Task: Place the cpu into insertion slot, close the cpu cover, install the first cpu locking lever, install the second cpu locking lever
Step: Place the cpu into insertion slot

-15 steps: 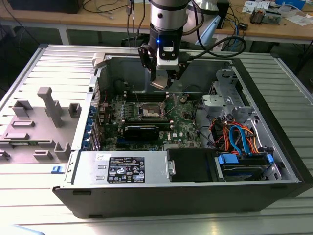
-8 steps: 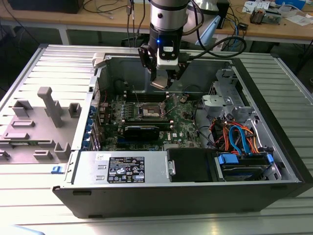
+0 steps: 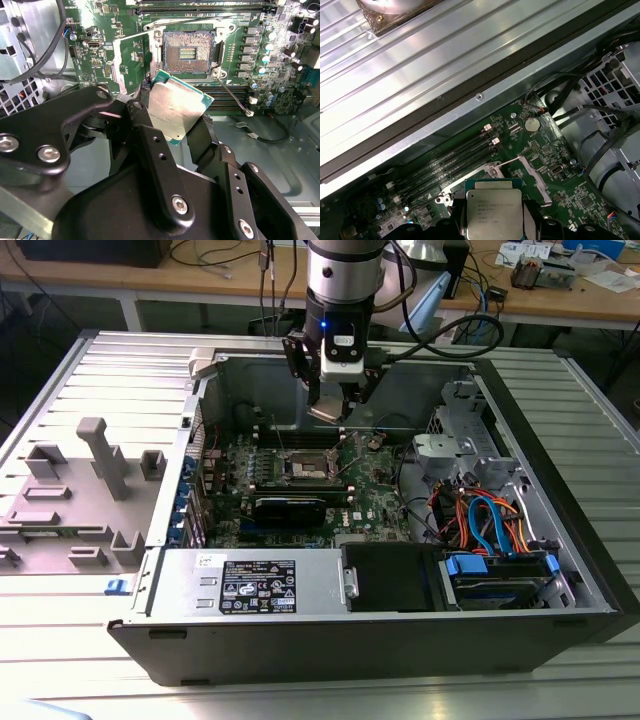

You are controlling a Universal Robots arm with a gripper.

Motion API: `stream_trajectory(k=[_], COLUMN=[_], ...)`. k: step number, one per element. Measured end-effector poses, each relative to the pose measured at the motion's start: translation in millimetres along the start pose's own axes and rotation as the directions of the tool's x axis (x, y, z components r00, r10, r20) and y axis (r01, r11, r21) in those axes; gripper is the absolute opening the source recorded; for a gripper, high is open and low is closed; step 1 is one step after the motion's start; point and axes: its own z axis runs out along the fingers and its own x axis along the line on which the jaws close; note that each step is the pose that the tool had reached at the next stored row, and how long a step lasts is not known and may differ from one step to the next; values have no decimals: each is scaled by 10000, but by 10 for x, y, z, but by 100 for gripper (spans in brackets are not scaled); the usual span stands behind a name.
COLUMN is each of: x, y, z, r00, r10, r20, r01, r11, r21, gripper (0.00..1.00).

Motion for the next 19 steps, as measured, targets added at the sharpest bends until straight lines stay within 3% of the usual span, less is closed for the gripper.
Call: stream_trajectory(k=[19], x=[0], y=[0], z=[5], r00=[10000], r10=[88], r20=[8], r01=[-88], r11=[10000], r21=[1], gripper=[55])
